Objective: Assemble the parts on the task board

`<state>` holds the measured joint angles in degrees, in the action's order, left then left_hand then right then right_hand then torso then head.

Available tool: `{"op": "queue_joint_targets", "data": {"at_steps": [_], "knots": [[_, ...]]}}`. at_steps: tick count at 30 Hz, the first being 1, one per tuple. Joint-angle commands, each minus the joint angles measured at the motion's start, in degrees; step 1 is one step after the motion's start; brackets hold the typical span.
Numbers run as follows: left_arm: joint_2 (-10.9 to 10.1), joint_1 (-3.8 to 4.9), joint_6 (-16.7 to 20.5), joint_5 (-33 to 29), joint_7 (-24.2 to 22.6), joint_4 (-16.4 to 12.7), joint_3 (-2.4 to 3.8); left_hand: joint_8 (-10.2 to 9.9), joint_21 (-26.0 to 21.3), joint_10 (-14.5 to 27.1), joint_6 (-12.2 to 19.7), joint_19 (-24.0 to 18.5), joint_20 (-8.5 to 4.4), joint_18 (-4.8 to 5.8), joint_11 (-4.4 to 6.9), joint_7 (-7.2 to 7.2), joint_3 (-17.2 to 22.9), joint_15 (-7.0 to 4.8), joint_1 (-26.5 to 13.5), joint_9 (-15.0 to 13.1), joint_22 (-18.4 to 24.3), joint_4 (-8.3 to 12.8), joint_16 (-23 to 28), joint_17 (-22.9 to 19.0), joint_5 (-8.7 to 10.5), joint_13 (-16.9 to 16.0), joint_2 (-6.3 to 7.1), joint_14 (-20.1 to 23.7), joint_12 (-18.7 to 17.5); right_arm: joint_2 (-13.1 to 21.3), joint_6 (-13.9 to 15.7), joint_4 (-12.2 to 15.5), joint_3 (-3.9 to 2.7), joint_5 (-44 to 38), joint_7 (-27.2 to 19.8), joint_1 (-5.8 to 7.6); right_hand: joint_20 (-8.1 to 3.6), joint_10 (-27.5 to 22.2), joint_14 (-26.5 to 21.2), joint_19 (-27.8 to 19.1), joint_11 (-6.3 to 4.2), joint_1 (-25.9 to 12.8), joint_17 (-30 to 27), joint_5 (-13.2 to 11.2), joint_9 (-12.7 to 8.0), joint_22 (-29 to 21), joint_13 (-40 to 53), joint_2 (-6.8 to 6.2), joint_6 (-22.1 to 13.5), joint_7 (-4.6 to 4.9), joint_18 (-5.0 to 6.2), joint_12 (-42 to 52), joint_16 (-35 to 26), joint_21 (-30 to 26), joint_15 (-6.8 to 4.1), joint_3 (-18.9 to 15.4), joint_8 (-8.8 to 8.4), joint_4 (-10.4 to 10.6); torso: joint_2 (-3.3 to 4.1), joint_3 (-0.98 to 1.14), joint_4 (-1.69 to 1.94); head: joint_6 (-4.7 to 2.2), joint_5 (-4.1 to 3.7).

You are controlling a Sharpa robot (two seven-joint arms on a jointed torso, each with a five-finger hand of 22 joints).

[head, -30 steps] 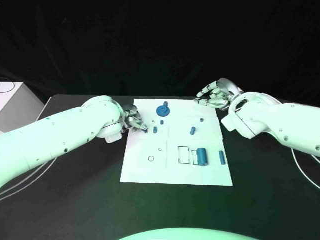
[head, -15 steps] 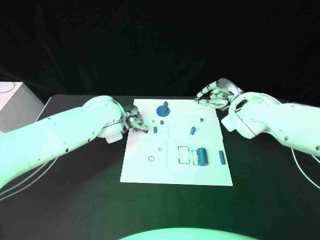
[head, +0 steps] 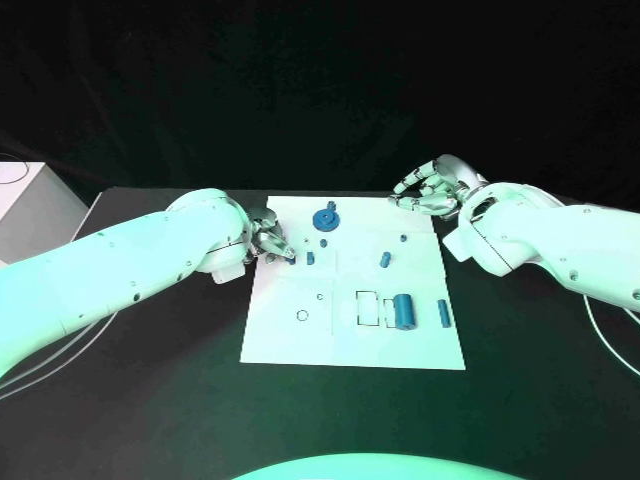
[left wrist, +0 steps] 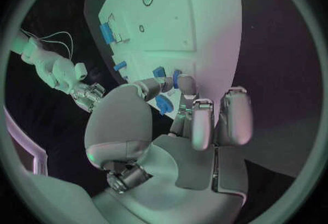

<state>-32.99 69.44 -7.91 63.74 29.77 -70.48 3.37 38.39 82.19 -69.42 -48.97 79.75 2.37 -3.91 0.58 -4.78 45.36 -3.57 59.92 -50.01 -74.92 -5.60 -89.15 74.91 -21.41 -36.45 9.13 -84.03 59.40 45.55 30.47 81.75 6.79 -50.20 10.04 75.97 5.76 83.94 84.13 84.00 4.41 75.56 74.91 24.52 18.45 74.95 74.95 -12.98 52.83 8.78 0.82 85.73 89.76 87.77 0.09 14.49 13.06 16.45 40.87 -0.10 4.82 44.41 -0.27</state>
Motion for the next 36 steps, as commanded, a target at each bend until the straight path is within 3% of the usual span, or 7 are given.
{"op": "queue_joint_targets", "data": {"at_steps": [1, 15, 36], "knots": [[0.1, -0.15, -2.0, 1.2, 0.1, 0.1, -0.19, 0.2, 0.4, -0.1, -1.5, 0.2, -0.03, 0.32, 0.19, 1.09, 10.9, -0.46, -0.2, 0.1, -0.8, 11.3, -0.3, 14.0, -0.39, 0.1, -0.63, -5.6, 0.0, 0.0, -0.6, 0.1, -0.01, -0.4, -0.3, -0.02, -0.11, 1.5, 5.5, 4.9, -0.34, 0.1, 13.6, 0.2, 0.1, 13.2, 10.9, 0.48, -0.3, 0.02, -0.17, -0.1, -0.4, -0.2, -0.30, 0.3, 0.19, -0.2, -0.04, 0.01, -0.01, 0.08, 0.03], [0.0, -0.15, -3.8, 3.0, 0.4, 0.0, -0.29, 0.1, 0.5, -0.3, -1.5, 0.4, -0.03, 0.38, 0.21, 1.10, 10.9, -0.47, -0.2, 0.1, -1.0, 11.5, -0.4, 14.2, -0.46, -0.2, -0.69, -5.7, 0.1, 0.1, -0.7, 0.2, -0.01, -0.4, -0.2, -0.02, -0.11, 1.5, 5.5, 4.9, -0.34, 0.1, 13.6, 0.2, 0.1, 13.2, 10.9, 0.48, -0.3, 0.02, -0.17, -0.1, -0.4, -0.2, -0.30, 0.3, 0.19, -0.2, -0.03, -0.04, -0.01, 0.11, 0.03], [0.1, -0.15, -1.5, 4.2, 0.5, 0.1, -0.30, 0.1, 0.8, -0.5, -1.6, 0.8, -0.03, 0.52, 0.23, 1.11, 10.9, -0.51, -0.2, 0.2, -1.6, 11.8, -0.5, 14.5, -0.76, -0.5, -0.75, -5.8, 0.4, 0.1, -0.7, 0.3, -0.01, -0.4, -0.2, -0.02, -0.11, 1.5, 5.5, 4.9, -0.34, 0.1, 13.6, 0.2, 0.1, 13.2, 10.9, 0.48, -0.3, 0.02, -0.17, -0.1, -0.4, -0.2, -0.30, 0.3, 0.19, -0.2, 0.04, -0.03, -0.04, 0.16, -0.04]]}}
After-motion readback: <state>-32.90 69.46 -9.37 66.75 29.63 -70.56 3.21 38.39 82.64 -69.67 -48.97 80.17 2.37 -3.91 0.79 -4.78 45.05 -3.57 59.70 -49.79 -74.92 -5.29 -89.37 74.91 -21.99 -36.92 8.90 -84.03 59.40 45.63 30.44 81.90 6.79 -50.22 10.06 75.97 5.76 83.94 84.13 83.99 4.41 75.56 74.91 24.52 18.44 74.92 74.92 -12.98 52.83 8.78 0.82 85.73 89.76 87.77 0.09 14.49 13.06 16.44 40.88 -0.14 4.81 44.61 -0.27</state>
